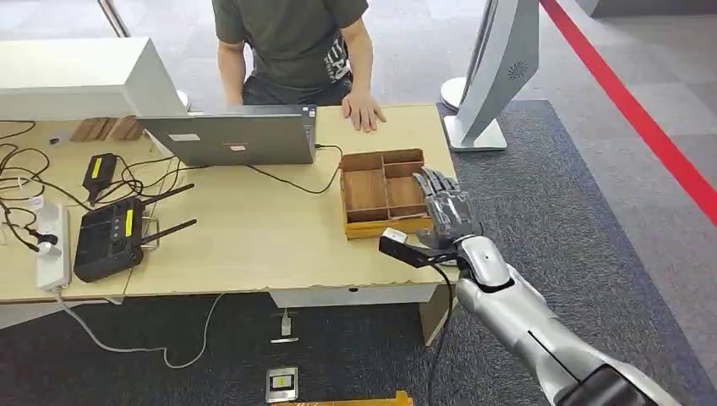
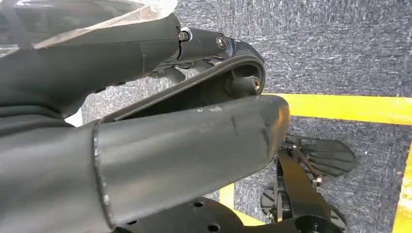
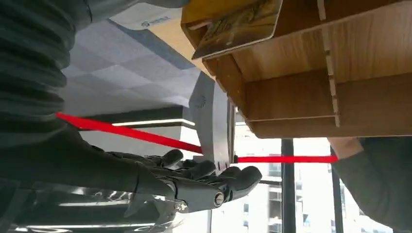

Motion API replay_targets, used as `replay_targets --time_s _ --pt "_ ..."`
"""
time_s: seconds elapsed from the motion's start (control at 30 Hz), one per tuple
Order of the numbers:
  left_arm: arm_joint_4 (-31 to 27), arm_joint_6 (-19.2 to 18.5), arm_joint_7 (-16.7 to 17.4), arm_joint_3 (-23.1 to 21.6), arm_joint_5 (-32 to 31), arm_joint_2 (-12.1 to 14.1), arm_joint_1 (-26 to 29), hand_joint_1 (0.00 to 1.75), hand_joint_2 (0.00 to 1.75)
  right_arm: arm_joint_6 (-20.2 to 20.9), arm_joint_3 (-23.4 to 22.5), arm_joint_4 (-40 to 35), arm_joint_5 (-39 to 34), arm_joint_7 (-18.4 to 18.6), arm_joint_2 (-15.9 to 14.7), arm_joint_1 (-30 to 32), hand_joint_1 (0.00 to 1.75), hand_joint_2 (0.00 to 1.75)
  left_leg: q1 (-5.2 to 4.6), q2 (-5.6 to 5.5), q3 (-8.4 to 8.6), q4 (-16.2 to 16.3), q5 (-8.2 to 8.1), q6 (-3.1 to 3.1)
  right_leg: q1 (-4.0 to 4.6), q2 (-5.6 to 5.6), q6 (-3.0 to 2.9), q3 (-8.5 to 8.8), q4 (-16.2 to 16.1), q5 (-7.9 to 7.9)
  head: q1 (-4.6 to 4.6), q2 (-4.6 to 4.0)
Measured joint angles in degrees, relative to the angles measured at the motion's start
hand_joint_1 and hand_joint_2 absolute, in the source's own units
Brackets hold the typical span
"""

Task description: Pass the card to the sensor for recognition and then transmit it.

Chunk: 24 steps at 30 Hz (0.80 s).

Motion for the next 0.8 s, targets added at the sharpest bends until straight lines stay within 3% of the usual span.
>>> replay_targets --time_s 0.8 --pt "0.0 0.0 -0.1 0.0 0.4 0.0 0.0 0.0 0.0 -0.8 0.0 6.5 0.0 -1.2 2.0 -0.3 0.0 1.75 0.0 0.0 0.0 0.0 0.0 0.0 0.0 0.0 0.0 0.0 0.0 0.0 0.0 0.0"
